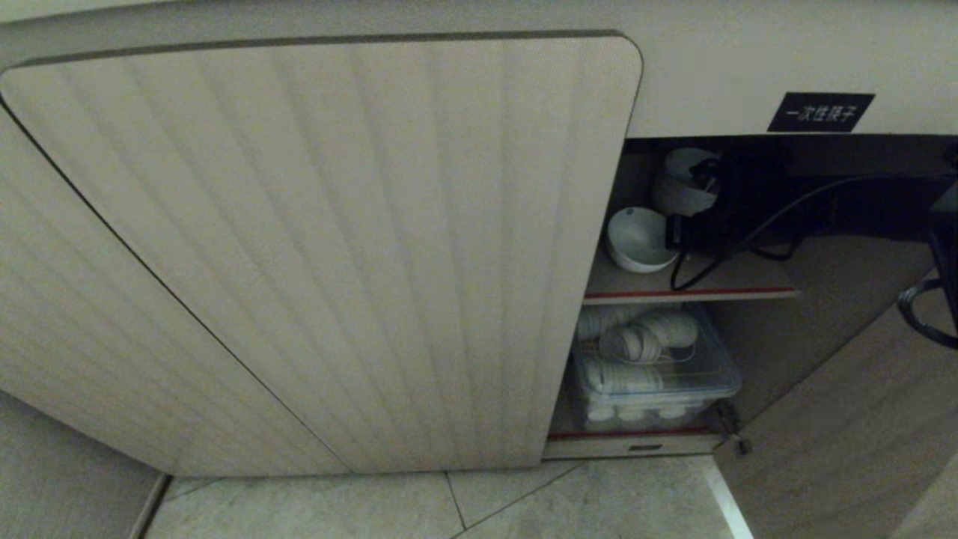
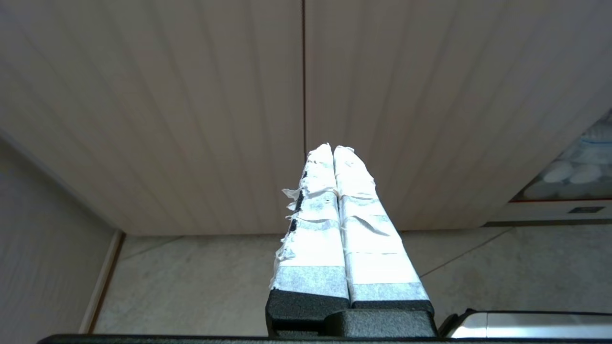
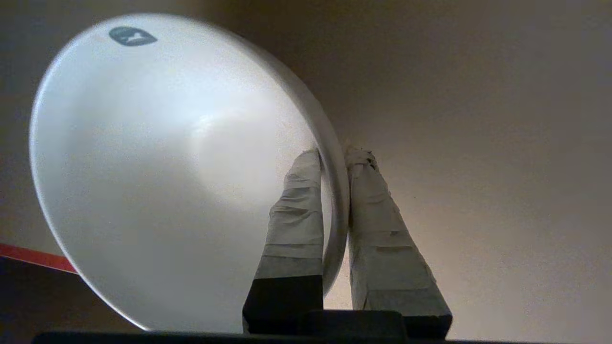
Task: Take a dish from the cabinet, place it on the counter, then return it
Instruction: Take the bowl from the cabinet
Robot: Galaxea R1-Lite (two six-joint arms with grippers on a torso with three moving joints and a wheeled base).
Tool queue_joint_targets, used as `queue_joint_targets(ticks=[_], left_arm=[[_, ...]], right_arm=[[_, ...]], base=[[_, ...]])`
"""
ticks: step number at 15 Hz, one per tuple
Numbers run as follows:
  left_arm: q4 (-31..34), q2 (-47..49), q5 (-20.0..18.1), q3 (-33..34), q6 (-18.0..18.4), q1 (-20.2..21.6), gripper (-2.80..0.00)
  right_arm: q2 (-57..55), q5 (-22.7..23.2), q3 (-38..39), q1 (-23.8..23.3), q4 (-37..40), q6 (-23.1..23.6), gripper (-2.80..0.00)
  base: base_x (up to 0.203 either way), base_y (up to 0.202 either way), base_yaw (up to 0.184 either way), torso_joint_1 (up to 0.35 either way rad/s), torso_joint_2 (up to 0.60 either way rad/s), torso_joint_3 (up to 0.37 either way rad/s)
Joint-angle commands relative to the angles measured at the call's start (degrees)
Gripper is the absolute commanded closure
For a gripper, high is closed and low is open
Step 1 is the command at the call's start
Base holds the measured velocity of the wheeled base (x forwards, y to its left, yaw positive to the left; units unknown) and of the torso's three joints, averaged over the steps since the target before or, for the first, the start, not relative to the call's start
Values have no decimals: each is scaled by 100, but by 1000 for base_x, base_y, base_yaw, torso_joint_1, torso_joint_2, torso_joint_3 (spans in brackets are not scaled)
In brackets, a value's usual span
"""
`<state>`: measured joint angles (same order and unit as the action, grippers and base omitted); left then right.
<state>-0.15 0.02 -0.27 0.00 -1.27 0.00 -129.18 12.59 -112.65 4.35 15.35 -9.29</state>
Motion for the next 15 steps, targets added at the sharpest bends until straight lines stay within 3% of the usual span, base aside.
queue_joint_targets(ticks=[1,15], left_arm=[[-2,-2,0,0,-4,0,0],[-2,-2,0,0,-4,0,0]], right_arm=[[-2,7,6,4,21,-3,0],[130,35,7,4,471,-477,0]], base=[[0,0,0,0,0,0],[0,0,0,0,0,0]])
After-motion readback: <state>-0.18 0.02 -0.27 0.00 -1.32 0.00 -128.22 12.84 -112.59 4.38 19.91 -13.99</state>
